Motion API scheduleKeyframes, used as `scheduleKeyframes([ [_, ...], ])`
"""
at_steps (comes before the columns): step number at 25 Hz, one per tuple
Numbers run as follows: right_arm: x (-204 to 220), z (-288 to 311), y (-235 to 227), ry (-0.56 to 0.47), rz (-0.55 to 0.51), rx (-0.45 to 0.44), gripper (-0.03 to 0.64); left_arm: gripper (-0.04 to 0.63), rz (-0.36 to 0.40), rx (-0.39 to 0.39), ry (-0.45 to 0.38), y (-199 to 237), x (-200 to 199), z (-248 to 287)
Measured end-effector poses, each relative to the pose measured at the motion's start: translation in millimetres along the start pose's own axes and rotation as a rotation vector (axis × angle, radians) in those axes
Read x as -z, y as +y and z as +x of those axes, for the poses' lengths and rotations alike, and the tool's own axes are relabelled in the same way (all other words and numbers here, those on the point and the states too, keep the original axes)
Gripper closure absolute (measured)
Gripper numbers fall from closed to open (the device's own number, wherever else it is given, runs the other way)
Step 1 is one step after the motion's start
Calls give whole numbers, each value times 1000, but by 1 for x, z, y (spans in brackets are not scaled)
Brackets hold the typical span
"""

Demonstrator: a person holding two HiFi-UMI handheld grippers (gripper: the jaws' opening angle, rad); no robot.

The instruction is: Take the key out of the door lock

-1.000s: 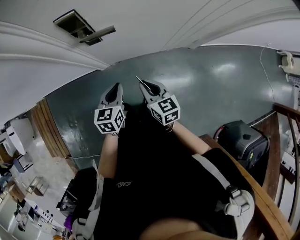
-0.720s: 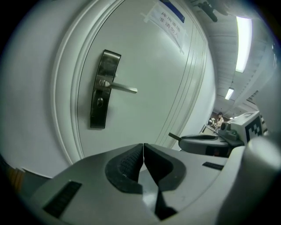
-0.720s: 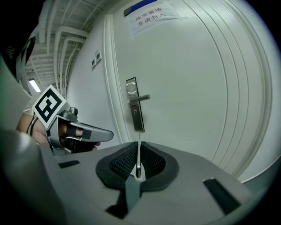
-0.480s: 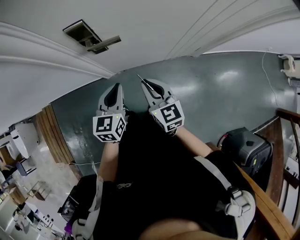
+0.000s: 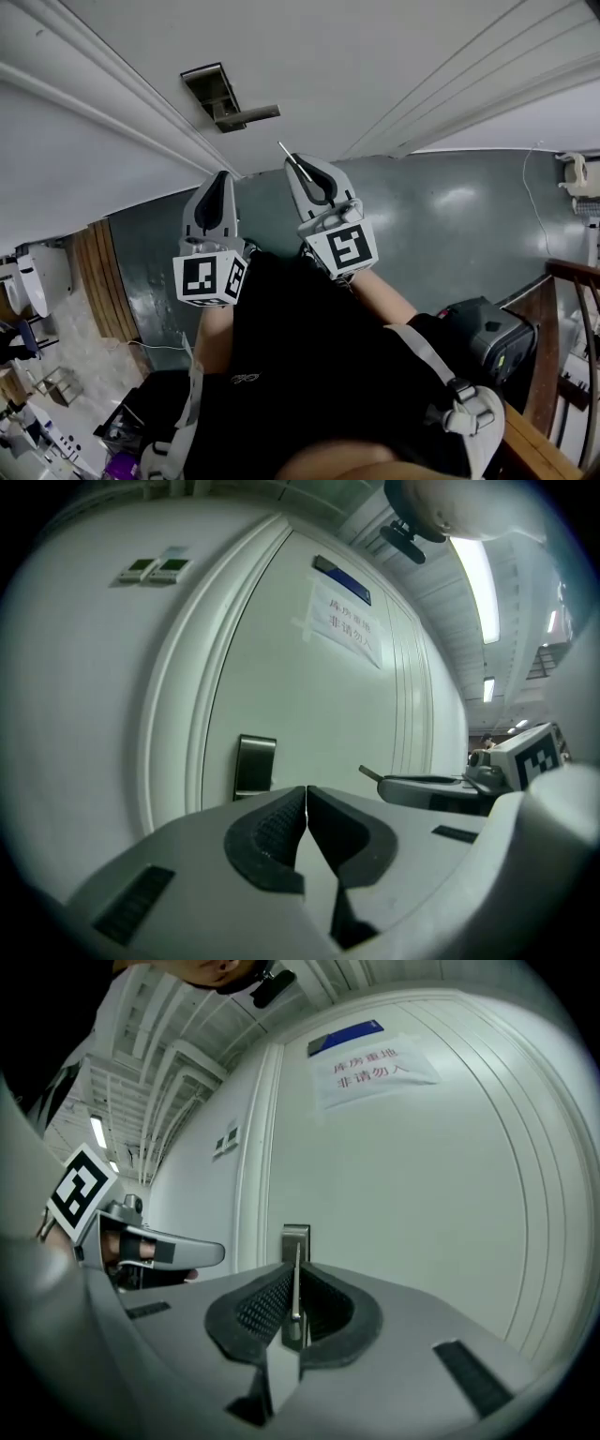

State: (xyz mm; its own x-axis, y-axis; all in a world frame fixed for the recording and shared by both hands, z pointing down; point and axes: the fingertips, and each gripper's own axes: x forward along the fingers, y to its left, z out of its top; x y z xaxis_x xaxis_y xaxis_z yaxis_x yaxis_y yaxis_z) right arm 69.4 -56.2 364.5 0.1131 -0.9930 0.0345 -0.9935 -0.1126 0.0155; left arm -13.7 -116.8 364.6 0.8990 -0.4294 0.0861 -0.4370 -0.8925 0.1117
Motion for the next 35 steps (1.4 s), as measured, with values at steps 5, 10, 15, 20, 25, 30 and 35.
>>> scheduleKeyframes([
  [5,-39,10,-7,-82,-25,18,586,572,35,-52,-72,15,-37,-7],
  [10,-50,15,-14,-108,-48,32,586,572,42,-71,-100,23,-49,-5],
  [15,-50,15,-14,-108,-53,32,586,572,45,-69,-95,23,-48,-3],
  [20,-52,15,-17,-89,-49,43,586,572,42,-69,-101,23,-51,-2],
  [25,-53,14,-17,-116,-65,42,586,572,39,-67,-104,21,-50,-3],
  [30,-53,14,-15,-114,-62,38,586,572,37,-67,-106,21,-51,-5],
  [35,-47,15,-12,-64,-49,37,586,572,33,-67,-101,21,-49,-8],
])
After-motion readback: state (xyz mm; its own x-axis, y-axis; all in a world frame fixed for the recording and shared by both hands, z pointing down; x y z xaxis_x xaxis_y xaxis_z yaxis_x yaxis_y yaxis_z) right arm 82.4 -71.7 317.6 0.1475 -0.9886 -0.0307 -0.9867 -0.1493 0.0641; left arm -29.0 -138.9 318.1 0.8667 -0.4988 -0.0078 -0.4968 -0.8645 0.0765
